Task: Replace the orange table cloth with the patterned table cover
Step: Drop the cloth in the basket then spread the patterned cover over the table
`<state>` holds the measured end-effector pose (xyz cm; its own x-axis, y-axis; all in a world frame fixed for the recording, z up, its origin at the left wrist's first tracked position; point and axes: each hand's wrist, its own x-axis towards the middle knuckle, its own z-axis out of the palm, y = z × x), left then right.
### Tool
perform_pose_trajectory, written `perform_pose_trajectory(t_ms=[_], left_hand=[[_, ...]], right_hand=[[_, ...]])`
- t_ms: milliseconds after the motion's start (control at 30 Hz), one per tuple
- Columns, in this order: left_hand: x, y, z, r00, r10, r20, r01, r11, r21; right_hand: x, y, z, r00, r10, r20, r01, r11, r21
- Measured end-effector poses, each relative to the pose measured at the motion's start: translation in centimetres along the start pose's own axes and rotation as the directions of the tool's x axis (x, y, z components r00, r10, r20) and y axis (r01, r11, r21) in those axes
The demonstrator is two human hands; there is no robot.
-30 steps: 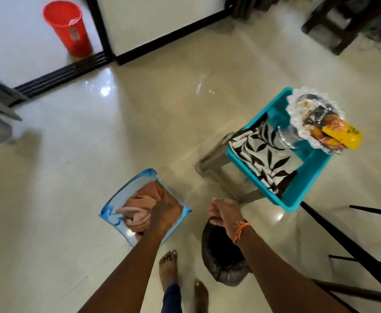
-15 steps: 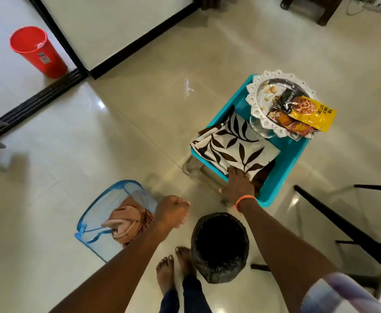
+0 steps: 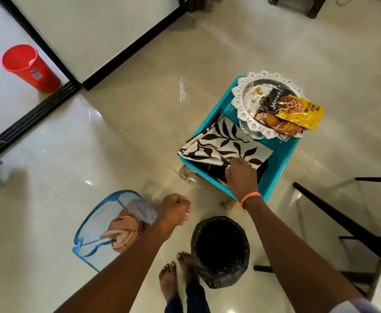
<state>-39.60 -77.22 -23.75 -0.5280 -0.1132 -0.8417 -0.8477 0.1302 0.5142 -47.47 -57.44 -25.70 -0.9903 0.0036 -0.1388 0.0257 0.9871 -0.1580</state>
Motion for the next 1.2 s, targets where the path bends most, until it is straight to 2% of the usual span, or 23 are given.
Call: perform_pose_trajectory(t_ms=[133,233,300,367,467,567,600,700,833,900,1000,1133,1200], left_hand=[[-2.0,2.2,0.5,1.0,0.007,0.025,-0.005,0.997,-0.073],[-4.5,4.9,1.4,0.993,0.001,0.115,0.026,0.972,-0.235],[-6.0,6.9,2.0,0.971,0.057,0.231,0.035,0.925,-0.379],[-7.1,9.0,2.3,0.948,0.133,0.288,0.015,0.888,-0.46],[-6.5,10.3,3.0,0.972,0.093,0.214,0.022,0.876,-0.481],[-6.4,9.5,3.3,0.995,-0.02,0.102,0.067,0.876,-0.478],[-6.8,9.1,3.3,0.998,-0.025,0.06,0.051,0.875,-0.482],[-9.5,8.4,3.3,0.999,0.018,-0.043,-0.037,0.875,-0.483],[-13.1,8.9,2.3,0.986,0.155,-0.063,-0.166,0.858,-0.487],[-15.5,9.7,1.4,0.968,0.237,-0.078,-0.245,0.845,-0.476],[-19.7,10.8,0.4,0.941,0.337,-0.021,-0.312,0.845,-0.434],[-26.5,10.9,-0.4,0.897,0.442,0.002,-0.407,0.827,-0.388],[-30.4,10.0,-0.9,0.855,0.519,0.006,-0.474,0.787,-0.394]], right_hand=[[-1.7,-1.6,-5.6,0.985,-0.053,-0.164,0.075,0.989,0.127],[-4.1,-3.4,-9.3,0.96,-0.13,-0.248,0.184,0.961,0.205],[-5.9,-4.5,-11.1,0.948,-0.191,-0.254,0.245,0.948,0.203],[-7.0,-5.0,-12.0,0.954,-0.227,-0.198,0.264,0.946,0.188],[-7.5,-5.2,-12.5,0.956,-0.268,-0.121,0.287,0.942,0.176],[-9.4,-5.3,-12.4,0.908,-0.375,-0.187,0.403,0.903,0.146],[-10.1,-5.3,-12.2,0.911,-0.377,-0.165,0.405,0.892,0.199],[-12.1,-4.5,-12.2,0.957,-0.264,-0.115,0.288,0.865,0.411],[-14.5,-4.1,-14.1,0.967,-0.146,-0.209,0.241,0.793,0.56],[-15.9,-4.0,-15.4,0.96,-0.095,-0.264,0.237,0.777,0.582],[-17.7,-4.1,-17.5,0.93,-0.009,-0.367,0.23,0.792,0.565],[-21.0,-5.4,-22.0,0.899,0.09,-0.428,0.278,0.638,0.718],[-23.7,-6.1,-24.5,0.869,0.141,-0.474,0.301,0.61,0.733]])
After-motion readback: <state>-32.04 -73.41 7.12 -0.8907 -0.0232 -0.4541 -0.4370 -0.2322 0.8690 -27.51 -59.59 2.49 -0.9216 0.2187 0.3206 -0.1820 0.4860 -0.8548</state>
